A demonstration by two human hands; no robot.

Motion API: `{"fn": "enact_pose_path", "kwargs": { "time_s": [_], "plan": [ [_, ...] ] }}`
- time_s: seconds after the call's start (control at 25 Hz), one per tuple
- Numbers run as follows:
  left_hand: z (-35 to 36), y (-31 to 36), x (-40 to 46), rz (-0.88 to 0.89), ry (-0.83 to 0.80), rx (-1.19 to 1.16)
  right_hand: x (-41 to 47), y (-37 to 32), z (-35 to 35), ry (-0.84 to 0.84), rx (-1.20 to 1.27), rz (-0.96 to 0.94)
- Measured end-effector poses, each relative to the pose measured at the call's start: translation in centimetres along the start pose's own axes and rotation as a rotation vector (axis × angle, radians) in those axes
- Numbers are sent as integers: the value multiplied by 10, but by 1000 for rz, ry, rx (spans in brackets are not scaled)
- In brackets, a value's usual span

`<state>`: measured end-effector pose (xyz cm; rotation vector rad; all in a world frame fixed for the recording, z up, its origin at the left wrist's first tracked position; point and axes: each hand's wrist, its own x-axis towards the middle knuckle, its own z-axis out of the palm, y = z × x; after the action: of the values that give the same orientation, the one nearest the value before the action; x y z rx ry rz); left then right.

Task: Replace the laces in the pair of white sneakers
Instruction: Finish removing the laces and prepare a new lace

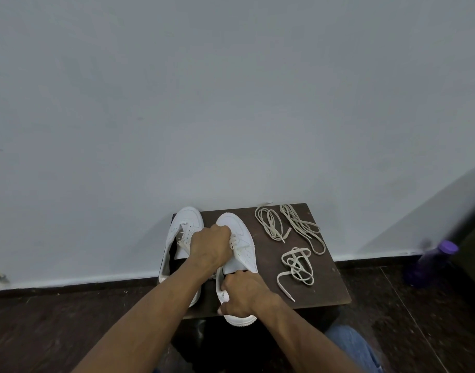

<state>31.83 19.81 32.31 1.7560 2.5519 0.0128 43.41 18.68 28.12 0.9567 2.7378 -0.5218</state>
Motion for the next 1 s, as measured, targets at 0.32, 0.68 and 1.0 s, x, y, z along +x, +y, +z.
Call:
{"fn": "enact_pose_path", "kwargs": {
  "time_s": [0.32,0.68,1.0],
  "plan": [
    [-4,-16,4,-517,49,-1418,1,1,2,17,13,-4],
    [-12,-25,-4,-140,5,-860,0,1,2,32,-19,-16],
    [33,-24,-53,-253,-11,-634,-16,23,7,415,706,-93]
  ]
}}
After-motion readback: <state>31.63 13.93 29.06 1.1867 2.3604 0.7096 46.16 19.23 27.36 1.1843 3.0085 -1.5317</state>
